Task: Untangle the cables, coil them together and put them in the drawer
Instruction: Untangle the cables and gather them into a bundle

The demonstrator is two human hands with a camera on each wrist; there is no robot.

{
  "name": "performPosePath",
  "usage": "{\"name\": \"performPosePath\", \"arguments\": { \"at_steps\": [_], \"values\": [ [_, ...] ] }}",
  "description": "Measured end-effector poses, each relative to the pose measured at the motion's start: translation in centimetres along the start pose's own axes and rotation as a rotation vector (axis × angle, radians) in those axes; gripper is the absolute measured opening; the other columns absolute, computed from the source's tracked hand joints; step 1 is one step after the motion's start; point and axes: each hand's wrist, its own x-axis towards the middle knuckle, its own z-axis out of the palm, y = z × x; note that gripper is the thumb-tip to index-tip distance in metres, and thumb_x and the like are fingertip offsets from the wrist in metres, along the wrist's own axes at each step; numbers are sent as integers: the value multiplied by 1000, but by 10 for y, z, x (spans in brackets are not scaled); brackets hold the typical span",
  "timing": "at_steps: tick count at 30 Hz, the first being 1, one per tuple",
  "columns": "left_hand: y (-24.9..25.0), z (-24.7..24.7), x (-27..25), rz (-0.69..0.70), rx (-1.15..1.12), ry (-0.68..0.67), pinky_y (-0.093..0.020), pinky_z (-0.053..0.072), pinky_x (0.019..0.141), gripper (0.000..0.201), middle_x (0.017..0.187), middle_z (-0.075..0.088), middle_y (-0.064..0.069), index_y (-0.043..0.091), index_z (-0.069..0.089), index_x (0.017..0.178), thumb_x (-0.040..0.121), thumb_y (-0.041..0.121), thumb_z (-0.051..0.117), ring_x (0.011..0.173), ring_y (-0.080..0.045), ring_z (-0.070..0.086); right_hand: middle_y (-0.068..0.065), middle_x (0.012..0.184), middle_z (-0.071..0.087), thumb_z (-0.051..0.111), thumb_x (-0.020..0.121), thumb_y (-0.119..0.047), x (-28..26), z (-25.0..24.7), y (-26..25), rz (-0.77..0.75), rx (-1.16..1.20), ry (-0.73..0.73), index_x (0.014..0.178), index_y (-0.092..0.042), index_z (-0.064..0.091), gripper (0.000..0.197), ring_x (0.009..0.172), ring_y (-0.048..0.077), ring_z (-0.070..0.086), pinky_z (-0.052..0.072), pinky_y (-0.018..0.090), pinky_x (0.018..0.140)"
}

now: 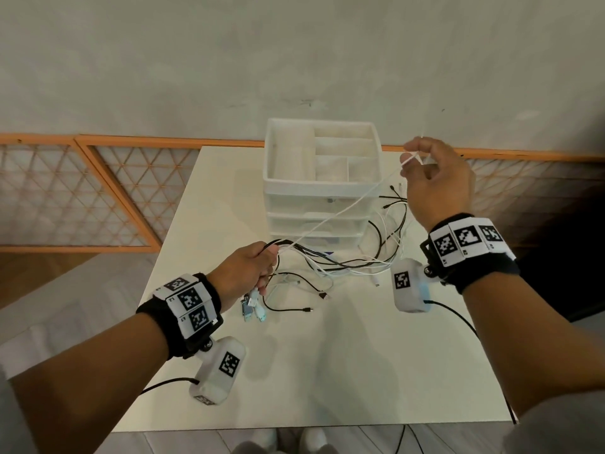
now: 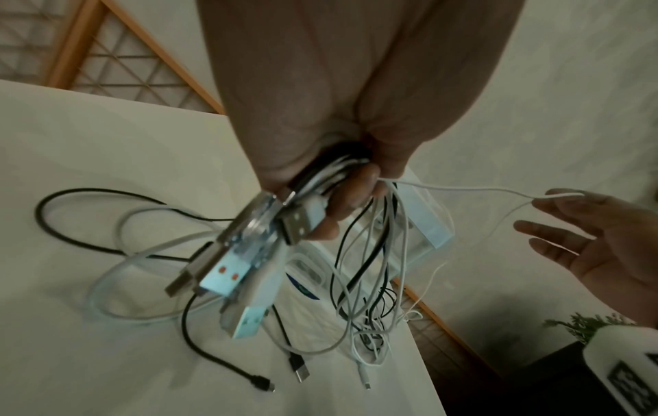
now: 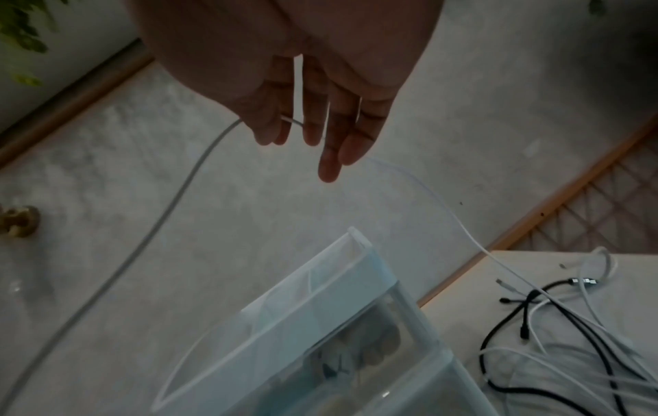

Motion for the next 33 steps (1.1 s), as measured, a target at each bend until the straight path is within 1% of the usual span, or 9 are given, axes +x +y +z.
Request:
{"name": "performPosePath", "arguments": {
  "at_steps": [4,7,11,15,19,21,24,30,33],
  "values": [
    [6,-2,2,29,20,-8,-25,46,53,34,57,46,3,7,50,75,103,25,46,53,-17,45,-16,118,58,61,94,-21,-24,6,20,-65,-106,-58,118,-19,62,25,83,-4,58,52,24,83],
    [6,-2,0,6,12,-18,-25,44,51,32,61,46,0,5,51,77,103,23,47,51,-17,45,-4,130,62,57,90,-10,-68,16,65,96,-388,-308,128,-20,59,40,106,21,63,46,33,97],
    [1,-6,1,-7,148,28,-28,35,51,33,62,38,-2,7,55,76,102,27,49,53,-18,35,4,155,28,59,80,-17,-111,20,96,395,-656,-851,146,-34,39,71,133,32,46,38,39,110],
    [17,-3,-2,79,446,-4,-27,32,53,44,71,46,-8,12,65,79,100,45,46,49,-12,37,-1,98,56,76,79,-31,-99,25,41,143,-271,-697,141,-36,44,70,87,13,59,47,27,84],
    [46,14,-11,245,556,-49,-20,31,54,47,46,48,16,15,67,73,99,47,46,42,-2,42,-12,53,54,76,82,-31,-111,45,-11,-1,6,-761,120,-30,62,40,51,4,50,44,16,59],
    [51,16,-18,300,609,-63,-14,31,49,47,39,44,15,13,68,71,99,45,48,40,-3,42,-14,52,53,69,87,-29,-121,53,-3,-27,-111,-844,91,-24,68,7,51,5,50,42,22,61],
    [47,7,-29,299,658,-88,-12,35,45,47,40,45,13,13,67,71,100,44,47,38,-4,42,-8,69,63,64,86,-35,-108,47,31,117,-428,-1076,67,-31,58,20,57,13,62,54,31,63],
    [2,-22,-29,115,864,-119,-10,35,59,43,55,53,12,15,63,76,101,43,43,56,1,49,5,90,74,61,85,-20,-71,24,76,130,-534,-373,104,-31,69,23,85,36,67,57,40,76],
    [-22,-21,-21,66,893,-14,-18,35,61,40,65,54,8,13,59,75,102,38,43,66,-12,50,6,112,73,64,89,-24,-91,35,93,190,-477,-527,126,-34,59,39,102,33,67,53,39,88]
  ]
}}
